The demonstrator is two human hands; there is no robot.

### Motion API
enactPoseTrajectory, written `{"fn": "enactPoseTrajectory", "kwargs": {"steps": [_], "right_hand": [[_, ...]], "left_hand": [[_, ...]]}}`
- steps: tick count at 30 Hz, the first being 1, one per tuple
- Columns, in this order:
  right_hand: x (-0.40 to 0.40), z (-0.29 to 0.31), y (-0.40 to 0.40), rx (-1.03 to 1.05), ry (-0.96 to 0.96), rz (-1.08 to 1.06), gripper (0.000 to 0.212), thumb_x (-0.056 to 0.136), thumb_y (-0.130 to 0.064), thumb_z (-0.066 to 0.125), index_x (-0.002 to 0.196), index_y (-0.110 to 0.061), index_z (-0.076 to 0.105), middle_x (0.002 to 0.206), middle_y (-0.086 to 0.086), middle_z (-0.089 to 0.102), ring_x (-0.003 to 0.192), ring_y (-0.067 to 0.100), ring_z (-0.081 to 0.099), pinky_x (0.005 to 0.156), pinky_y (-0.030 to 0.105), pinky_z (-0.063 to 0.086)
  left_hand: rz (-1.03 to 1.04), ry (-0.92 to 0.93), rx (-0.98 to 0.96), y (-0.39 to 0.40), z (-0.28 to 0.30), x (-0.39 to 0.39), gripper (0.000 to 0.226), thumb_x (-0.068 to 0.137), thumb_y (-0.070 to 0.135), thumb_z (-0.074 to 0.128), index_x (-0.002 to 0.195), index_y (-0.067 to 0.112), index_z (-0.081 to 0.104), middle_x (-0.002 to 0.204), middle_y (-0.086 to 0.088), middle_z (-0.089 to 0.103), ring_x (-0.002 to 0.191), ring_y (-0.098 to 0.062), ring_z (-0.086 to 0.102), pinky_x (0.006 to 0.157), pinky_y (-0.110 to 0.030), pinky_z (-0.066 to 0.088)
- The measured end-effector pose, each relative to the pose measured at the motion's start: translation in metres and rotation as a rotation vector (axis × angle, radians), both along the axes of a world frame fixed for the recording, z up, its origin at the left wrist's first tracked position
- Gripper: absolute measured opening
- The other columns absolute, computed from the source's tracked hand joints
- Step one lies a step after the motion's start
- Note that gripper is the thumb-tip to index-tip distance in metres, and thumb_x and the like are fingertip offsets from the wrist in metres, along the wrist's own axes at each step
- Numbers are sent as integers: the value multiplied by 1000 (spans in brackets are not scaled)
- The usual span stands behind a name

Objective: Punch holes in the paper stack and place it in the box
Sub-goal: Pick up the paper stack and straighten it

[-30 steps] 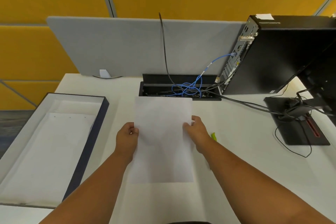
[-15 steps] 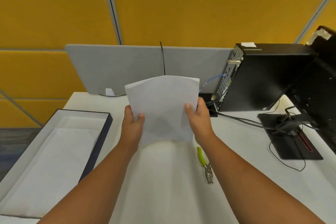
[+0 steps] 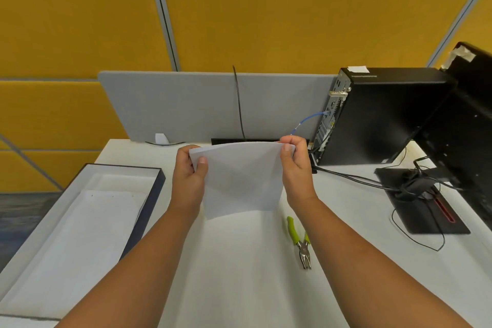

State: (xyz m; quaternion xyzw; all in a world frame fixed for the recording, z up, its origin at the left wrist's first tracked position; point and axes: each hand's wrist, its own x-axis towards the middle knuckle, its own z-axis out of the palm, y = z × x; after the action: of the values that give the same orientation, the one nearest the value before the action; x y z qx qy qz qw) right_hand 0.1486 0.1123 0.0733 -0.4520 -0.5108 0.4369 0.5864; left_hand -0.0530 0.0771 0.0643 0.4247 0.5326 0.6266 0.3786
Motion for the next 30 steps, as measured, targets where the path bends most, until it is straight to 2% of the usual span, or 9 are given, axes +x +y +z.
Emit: {"fn": "enactPoseTrajectory", "kwargs": {"steps": [2, 5, 8, 12, 16, 20, 22, 27, 30], "right_hand": [[-1, 1, -2, 21, 12, 11, 18, 105, -24, 39, 113, -31, 53, 108, 0, 63, 96, 13, 60, 83, 31, 50], [-1, -1, -2, 115, -88, 18, 35, 105, -16, 38, 129, -36, 53, 115, 4, 58, 110, 14, 58, 97, 30, 47], [-1, -6, -1, 176, -201, -5, 40, 102, -2, 39, 126, -23, 63, 108, 2, 55, 105, 4, 54, 100, 27, 42], [-2, -5, -1, 193, -253, -20, 35, 101, -1, 40, 122, -14, 64, 105, -4, 56, 101, -1, 53, 94, 20, 42], [-2, -2, -2, 132, -202, -6, 25, 102, -17, 44, 123, -25, 56, 115, -4, 60, 107, 4, 57, 94, 27, 47], [0, 2, -3, 63, -169, -37, 11, 102, -15, 46, 106, -19, 55, 96, -12, 60, 83, -10, 56, 76, 18, 47], [0, 4, -2, 72, -150, -67, 10, 101, -14, 47, 105, -18, 55, 93, -13, 59, 81, -11, 55, 74, 14, 47], [2, 1, -2, 56, -169, -74, 20, 98, -18, 53, 114, -30, 50, 103, -13, 59, 95, 5, 59, 89, 34, 52], [4, -2, -3, -6, -192, -66, 27, 95, -17, 54, 107, -40, 50, 107, -9, 59, 102, 15, 59, 92, 47, 52]], "left_hand": [[7, 23, 23, -1, 2, 0, 12, 100, 20, 50, 110, 26, 48, 104, 4, 59, 88, -4, 61, 69, -18, 51], [13, 58, 29, -1, 3, -1, 19, 99, 27, 51, 111, 42, 49, 118, 0, 57, 105, -22, 60, 83, -37, 56], [14, 100, 46, -4, 6, 0, 22, 99, 28, 51, 113, 44, 50, 122, -2, 56, 110, -30, 58, 91, -49, 53], [42, 147, 49, -5, 10, 5, 22, 101, 22, 47, 100, 43, 53, 107, 10, 59, 97, -18, 60, 87, -46, 52], [78, 169, 24, -3, 10, 6, 21, 100, 23, 48, 94, 43, 51, 100, 11, 59, 92, -13, 57, 85, -42, 52], [90, 174, 21, -3, 11, 8, 22, 100, 25, 48, 92, 44, 49, 96, 14, 58, 89, -9, 57, 84, -39, 52], [102, 164, 29, -2, 13, 9, 19, 100, 25, 47, 92, 42, 49, 96, 14, 57, 88, -9, 57, 82, -37, 52], [105, 158, 16, -3, 11, 11, 17, 100, 29, 48, 97, 45, 48, 101, 11, 58, 91, -10, 59, 78, -31, 54], [95, 157, -19, -4, 6, 10, 20, 98, 28, 53, 101, 47, 47, 106, 8, 59, 96, -14, 61, 81, -35, 56]]}}
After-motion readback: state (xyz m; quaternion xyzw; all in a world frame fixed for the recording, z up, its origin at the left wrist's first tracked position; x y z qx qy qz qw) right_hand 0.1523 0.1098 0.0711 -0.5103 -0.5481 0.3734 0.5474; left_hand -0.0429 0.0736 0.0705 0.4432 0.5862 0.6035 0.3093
